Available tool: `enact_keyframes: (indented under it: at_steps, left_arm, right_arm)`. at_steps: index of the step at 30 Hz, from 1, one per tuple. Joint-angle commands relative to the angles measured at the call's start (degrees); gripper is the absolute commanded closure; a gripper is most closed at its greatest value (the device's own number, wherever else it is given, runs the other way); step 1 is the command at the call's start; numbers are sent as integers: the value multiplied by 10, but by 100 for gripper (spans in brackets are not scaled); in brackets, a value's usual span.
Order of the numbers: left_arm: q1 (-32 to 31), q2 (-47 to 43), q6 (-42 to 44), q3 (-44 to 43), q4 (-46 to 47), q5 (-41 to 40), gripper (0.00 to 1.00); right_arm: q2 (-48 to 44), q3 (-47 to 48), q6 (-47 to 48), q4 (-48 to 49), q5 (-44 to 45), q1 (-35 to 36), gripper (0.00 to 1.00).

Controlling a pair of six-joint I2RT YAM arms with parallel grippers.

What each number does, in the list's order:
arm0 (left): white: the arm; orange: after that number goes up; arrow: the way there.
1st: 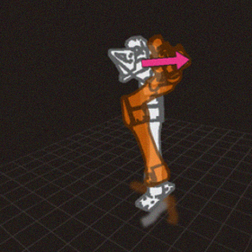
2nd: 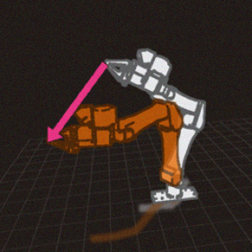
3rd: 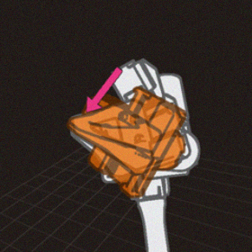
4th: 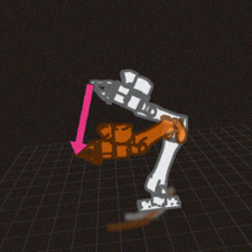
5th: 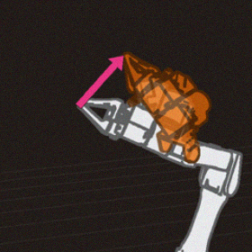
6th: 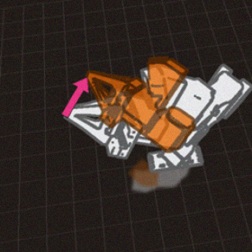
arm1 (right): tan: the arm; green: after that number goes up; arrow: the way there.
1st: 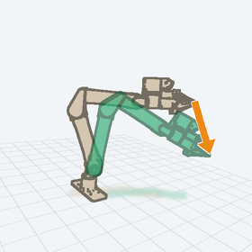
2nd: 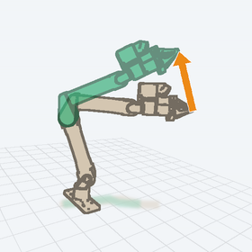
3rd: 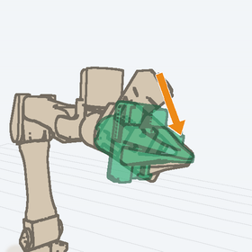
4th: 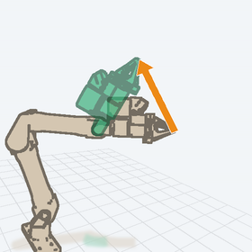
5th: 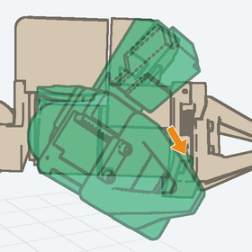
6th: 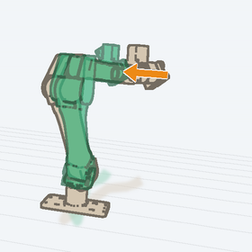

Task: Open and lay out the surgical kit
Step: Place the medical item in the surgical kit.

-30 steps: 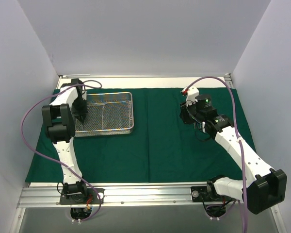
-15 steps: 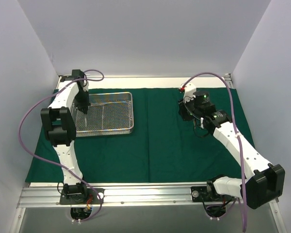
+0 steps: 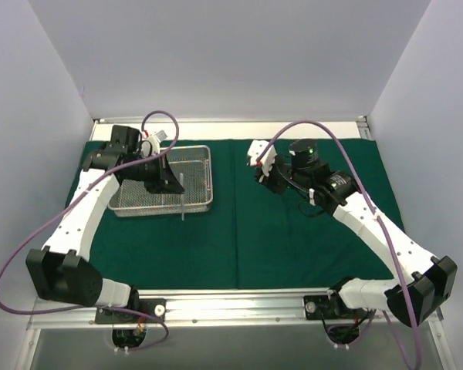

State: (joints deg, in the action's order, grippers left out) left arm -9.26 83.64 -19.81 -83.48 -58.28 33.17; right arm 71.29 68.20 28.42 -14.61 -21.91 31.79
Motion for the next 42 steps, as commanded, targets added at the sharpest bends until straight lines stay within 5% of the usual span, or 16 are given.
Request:
enact_keyframes:
  at_steps: [1, 12, 15, 24, 30, 42]
  left_arm:
    - [-21, -99, -134, 102, 113, 177, 98]
    - [-77, -375, -679, 402, 660, 369, 98]
    - [-83, -420, -790, 443, 728, 379, 98]
    - [-96, -496, -908, 451, 714, 422, 98]
    - [-100, -545, -920, 473, 644, 448, 98]
    - [-101, -560, -934, 497, 627, 436, 98]
  right_arm:
    - [-69, -7, 168, -5, -103, 46, 84]
    - [-170, -26, 297, -16, -120, 219, 69]
    - [-172, -27, 319, -13, -89, 286, 68]
    - [-118, -25, 363, 43, 76, 466, 61]
    - [-89, -27, 385, 107, 144, 494, 61]
    - [-57, -11, 403, 131, 147, 501, 65]
